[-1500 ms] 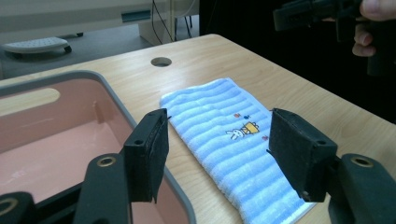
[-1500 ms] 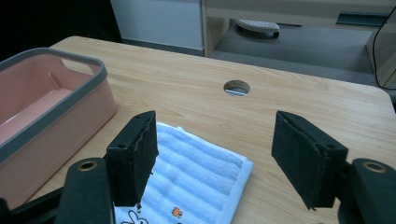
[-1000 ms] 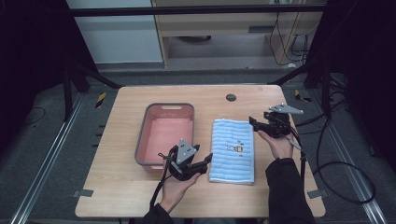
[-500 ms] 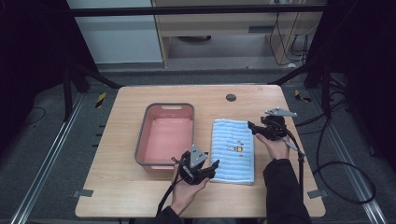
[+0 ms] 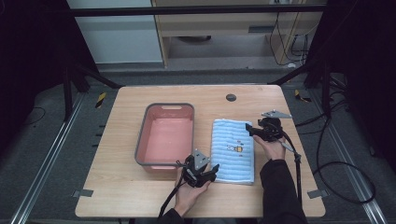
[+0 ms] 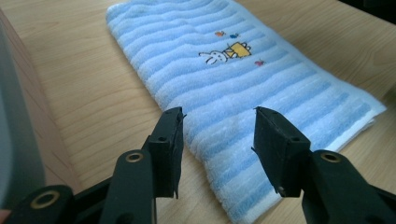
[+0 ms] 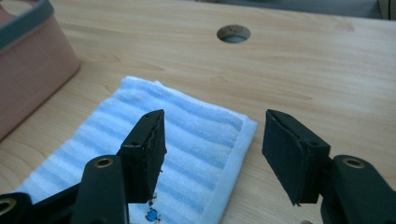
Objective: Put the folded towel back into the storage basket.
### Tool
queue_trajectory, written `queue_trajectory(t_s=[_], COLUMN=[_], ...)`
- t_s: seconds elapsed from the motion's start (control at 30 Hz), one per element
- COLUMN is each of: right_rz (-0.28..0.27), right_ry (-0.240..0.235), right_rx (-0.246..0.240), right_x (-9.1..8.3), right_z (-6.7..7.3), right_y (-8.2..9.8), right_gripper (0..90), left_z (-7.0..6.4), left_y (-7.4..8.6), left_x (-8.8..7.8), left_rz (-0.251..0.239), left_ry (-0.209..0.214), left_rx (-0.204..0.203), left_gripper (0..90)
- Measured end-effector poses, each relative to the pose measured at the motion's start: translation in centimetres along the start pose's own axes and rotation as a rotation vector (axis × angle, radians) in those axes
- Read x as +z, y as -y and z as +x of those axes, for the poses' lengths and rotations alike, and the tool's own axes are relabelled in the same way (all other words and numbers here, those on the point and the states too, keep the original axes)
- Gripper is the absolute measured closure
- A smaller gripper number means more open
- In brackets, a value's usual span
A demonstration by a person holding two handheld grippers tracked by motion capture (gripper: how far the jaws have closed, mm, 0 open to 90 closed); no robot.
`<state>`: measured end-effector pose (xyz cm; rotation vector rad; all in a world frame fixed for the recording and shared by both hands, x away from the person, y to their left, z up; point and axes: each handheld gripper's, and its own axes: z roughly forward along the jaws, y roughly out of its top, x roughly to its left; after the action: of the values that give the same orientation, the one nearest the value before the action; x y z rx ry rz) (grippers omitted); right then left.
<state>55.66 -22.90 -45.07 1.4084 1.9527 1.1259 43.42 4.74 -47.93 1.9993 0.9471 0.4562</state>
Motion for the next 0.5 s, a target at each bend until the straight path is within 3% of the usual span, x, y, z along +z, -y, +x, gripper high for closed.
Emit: queue_trajectory(t_s=[0.23,0.5], right_rz=[0.042,0.106], right_ry=[0.005,0.006], right_rx=[0.004,0.011], right_x=[1.4,3.1], right_z=[-0.3,-0.2], right_y=[0.9,1.9], right_gripper=[41.3,42.5], left_z=[0.0,0.1], left_y=[1.0,1.9], left_x=[0.8,1.5], left_rz=[0.033,0.052], left_ry=[-0.010,-0.008], left_rx=[0.009,-0.012], left_gripper=[54.0,55.2])
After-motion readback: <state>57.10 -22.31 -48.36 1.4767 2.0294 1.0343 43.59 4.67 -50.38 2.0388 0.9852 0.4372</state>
